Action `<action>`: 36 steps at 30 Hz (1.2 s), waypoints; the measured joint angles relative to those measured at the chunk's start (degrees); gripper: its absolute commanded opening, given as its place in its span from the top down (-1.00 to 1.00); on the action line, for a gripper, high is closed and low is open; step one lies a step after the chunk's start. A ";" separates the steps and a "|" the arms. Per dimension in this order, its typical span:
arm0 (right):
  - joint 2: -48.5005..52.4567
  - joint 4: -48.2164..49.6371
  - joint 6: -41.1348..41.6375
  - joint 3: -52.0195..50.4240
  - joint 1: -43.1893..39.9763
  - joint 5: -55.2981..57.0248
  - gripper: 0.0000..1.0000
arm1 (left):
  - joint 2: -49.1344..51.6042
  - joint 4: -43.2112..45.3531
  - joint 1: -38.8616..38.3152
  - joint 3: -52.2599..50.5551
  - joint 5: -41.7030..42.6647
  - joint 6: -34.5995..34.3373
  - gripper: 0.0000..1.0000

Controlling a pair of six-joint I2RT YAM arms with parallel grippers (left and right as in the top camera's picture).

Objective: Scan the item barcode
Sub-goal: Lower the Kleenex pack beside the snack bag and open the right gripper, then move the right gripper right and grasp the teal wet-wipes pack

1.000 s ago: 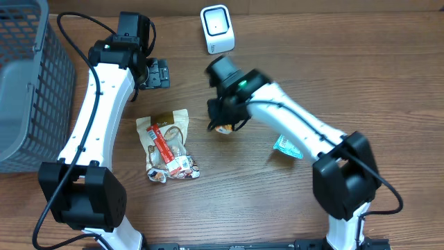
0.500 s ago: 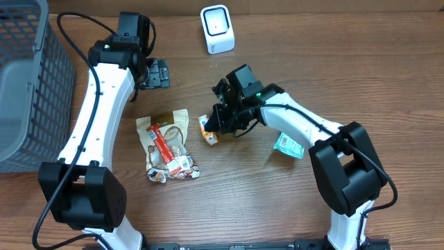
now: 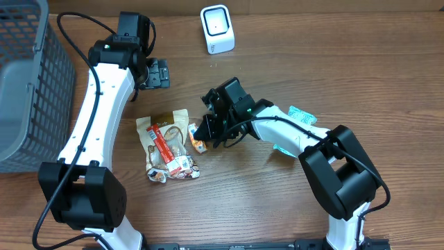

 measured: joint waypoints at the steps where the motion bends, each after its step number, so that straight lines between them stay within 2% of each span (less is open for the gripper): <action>1: 0.00 0.33 0.22 -0.33 0.07 0.07 0.92 | 0.00 0.00 0.00 0.00 -0.02 0.00 -0.99; 7: 0.00 4.96 2.05 -2.29 0.17 0.83 0.92 | 0.00 0.00 0.00 0.00 -0.02 0.00 -0.99; 8: 0.00 5.66 2.45 -2.62 0.17 0.85 0.87 | 0.00 0.00 0.00 0.00 -0.02 0.00 -0.99; 10: 0.00 6.01 3.26 -2.97 0.17 0.85 0.63 | 0.00 0.00 0.00 0.00 0.00 0.00 -1.00; 17: 0.00 6.08 4.48 -3.08 0.17 1.01 0.26 | 0.00 0.00 0.00 0.00 -0.02 0.00 -0.99; 26: 0.00 5.84 5.09 -3.08 0.15 1.66 -0.53 | 0.00 0.00 0.00 0.00 0.00 0.00 -0.99; 28: 0.00 5.40 5.09 -3.08 0.13 1.86 -0.76 | 0.00 -0.02 0.00 0.00 0.00 0.00 -1.00; 29: 0.00 4.55 5.16 -3.06 0.02 1.95 -0.96 | 0.00 -0.02 0.00 0.00 0.00 0.00 -1.00; 36: -2.71 -2.29 5.07 -1.70 -1.38 4.46 -1.00 | 0.00 0.00 0.00 0.00 -0.02 0.00 -0.99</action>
